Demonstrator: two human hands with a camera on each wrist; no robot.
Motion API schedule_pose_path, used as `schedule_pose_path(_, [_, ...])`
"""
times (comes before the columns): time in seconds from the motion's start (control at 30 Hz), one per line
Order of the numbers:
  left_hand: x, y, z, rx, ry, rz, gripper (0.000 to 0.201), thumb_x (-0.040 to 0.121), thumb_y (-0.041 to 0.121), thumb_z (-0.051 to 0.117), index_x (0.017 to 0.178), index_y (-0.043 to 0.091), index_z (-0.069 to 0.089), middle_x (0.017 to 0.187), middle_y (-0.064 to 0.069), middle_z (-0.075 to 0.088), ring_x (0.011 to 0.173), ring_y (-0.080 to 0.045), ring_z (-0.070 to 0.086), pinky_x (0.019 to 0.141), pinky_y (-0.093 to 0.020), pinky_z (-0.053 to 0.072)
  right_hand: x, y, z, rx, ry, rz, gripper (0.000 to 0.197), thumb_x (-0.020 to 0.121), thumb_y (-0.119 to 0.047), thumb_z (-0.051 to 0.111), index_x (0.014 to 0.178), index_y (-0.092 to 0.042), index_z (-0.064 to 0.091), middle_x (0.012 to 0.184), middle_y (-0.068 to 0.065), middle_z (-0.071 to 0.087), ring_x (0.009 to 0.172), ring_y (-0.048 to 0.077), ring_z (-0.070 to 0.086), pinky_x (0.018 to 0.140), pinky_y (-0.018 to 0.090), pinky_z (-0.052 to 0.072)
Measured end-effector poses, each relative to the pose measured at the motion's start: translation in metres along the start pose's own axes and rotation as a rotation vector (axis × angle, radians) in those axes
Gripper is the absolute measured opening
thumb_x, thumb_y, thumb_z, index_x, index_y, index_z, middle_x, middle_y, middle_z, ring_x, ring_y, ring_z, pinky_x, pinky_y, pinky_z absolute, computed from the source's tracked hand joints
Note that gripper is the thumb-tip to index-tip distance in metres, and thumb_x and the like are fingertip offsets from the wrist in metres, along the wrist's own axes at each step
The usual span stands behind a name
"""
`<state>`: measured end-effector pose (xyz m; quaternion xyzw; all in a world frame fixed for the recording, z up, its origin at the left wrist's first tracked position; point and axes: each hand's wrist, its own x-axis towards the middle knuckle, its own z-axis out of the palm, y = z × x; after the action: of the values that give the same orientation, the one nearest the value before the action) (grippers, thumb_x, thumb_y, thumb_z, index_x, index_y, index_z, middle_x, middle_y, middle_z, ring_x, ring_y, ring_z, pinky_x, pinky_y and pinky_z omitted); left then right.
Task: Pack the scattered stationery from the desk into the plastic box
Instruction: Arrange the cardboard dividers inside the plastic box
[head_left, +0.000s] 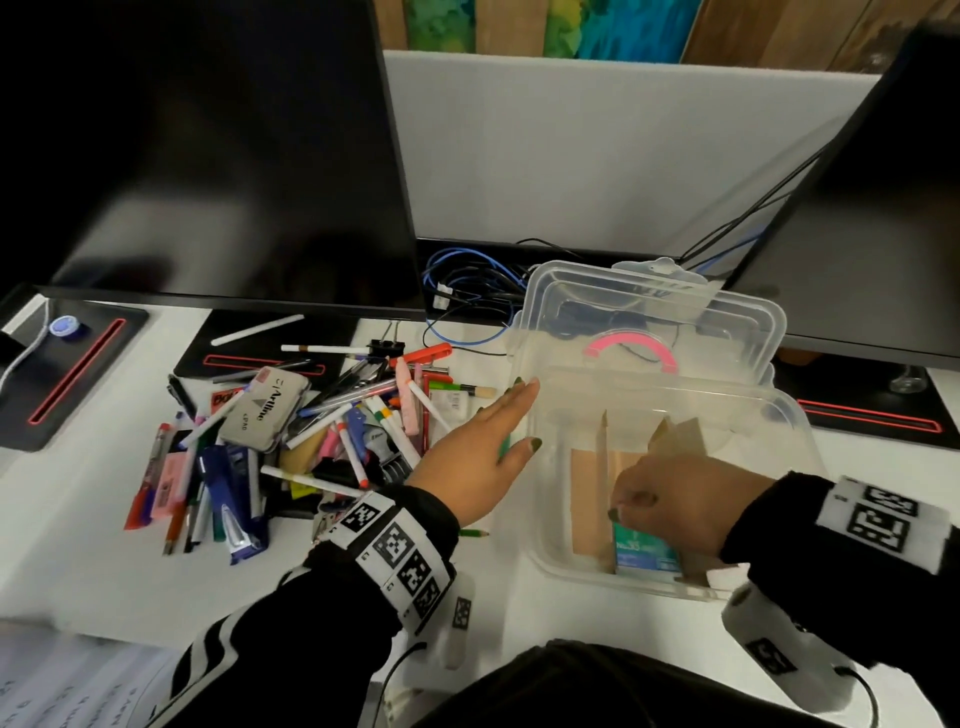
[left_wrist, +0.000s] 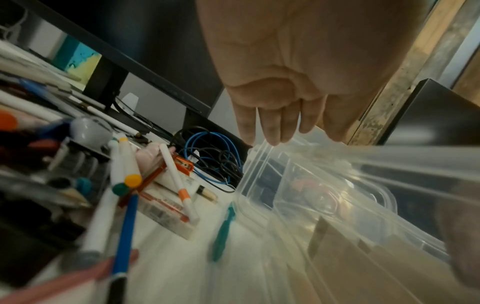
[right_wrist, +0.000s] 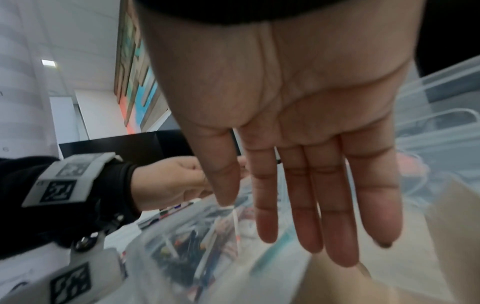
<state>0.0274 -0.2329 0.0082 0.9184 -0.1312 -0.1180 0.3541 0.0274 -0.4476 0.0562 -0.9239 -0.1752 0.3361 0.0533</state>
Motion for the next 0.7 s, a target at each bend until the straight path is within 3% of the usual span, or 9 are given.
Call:
schedule_pose_path(0.13, [-0.011, -0.024, -0.022, 0.039, 0.029, -0.031, 0.047, 0.098, 0.027, 0.043, 0.143, 0.035, 0.033, 0.151, 0.014, 0.027, 0.135, -0.004, 0.030, 0.103, -0.015, 0.023, 0.002, -0.032, -0.018, 0.033, 0.091, -0.001, 0.024, 0.093, -0.042, 0.047, 0.094, -0.024, 0.062, 0.094, -0.009, 0.058, 0.093, 0.012, 0.053, 0.084, 0.023, 0.040])
schedule_pose_path(0.27, [-0.027, -0.052, -0.051, 0.082, 0.097, -0.076, 0.035, 0.096, 0.021, 0.046, 0.130, 0.028, 0.054, 0.135, 0.012, 0.046, 0.120, -0.007, 0.045, 0.096, -0.012, 0.029, 0.011, -0.077, -0.030, 0.106, 0.189, -0.049, 0.018, 0.092, -0.039, 0.050, 0.083, -0.026, 0.057, 0.081, -0.011, 0.054, 0.084, 0.012, 0.051, 0.075, 0.023, 0.039])
schedule_pose_path(0.33, [-0.035, -0.068, -0.067, 0.120, 0.134, -0.105, 0.033, 0.094, 0.020, 0.048, 0.123, 0.029, 0.060, 0.128, 0.012, 0.050, 0.114, -0.008, 0.048, 0.093, -0.014, 0.033, 0.018, -0.102, -0.033, 0.128, 0.227, -0.095, 0.013, 0.092, -0.035, 0.051, 0.082, -0.028, 0.057, 0.084, -0.010, 0.055, 0.083, 0.011, 0.051, 0.074, 0.022, 0.038])
schedule_pose_path(0.5, [-0.055, -0.113, -0.107, 0.199, 0.283, -0.224, 0.028, 0.089, 0.014, 0.054, 0.114, 0.023, 0.066, 0.114, 0.001, 0.056, 0.104, -0.017, 0.053, 0.088, -0.022, 0.038, 0.050, -0.153, -0.028, 0.197, 0.299, -0.200, 0.015, 0.090, -0.025, 0.054, 0.100, -0.024, 0.066, 0.092, -0.008, 0.055, 0.085, 0.011, 0.052, 0.075, 0.019, 0.038])
schedule_pose_path(0.6, [-0.065, -0.144, -0.124, 0.255, 0.330, -0.372, 0.030, 0.087, 0.017, 0.057, 0.116, 0.021, 0.063, 0.129, -0.004, 0.052, 0.122, -0.021, 0.045, 0.099, -0.031, 0.036, 0.076, -0.179, -0.016, 0.213, 0.294, -0.222, 0.019, 0.089, -0.020, 0.053, 0.104, -0.022, 0.065, 0.100, -0.003, 0.058, 0.093, 0.017, 0.056, 0.084, 0.024, 0.043])
schedule_pose_path(0.7, [-0.074, -0.169, -0.131, 0.330, 0.346, -0.502, 0.034, 0.086, 0.025, 0.058, 0.119, 0.020, 0.057, 0.130, -0.004, 0.048, 0.117, -0.023, 0.045, 0.097, -0.036, 0.038, 0.103, -0.199, 0.003, 0.211, 0.304, -0.221, 0.024, 0.088, -0.019, 0.055, 0.111, -0.021, 0.062, 0.113, 0.000, 0.057, 0.105, 0.018, 0.054, 0.090, 0.025, 0.042])
